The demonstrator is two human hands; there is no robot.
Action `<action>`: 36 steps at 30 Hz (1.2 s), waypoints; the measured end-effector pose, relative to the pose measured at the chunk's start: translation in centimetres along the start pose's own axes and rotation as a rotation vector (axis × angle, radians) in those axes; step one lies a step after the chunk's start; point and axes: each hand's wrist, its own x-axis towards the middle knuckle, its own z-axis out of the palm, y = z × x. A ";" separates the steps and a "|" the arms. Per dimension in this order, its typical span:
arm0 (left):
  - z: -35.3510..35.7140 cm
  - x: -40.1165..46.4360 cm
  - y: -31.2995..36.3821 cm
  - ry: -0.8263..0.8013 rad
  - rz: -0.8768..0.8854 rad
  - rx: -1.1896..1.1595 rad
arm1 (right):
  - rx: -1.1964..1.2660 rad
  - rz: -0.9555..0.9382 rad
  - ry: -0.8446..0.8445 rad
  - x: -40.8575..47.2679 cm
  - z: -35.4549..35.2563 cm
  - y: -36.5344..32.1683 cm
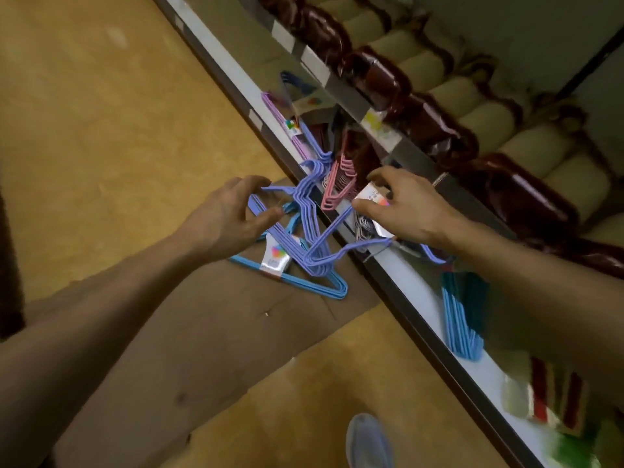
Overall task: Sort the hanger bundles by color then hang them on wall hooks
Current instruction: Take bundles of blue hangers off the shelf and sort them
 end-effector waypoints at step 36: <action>28.6 13.4 -3.9 -0.028 -0.065 -0.168 | 0.321 -0.168 0.525 4.2 14.0 18.9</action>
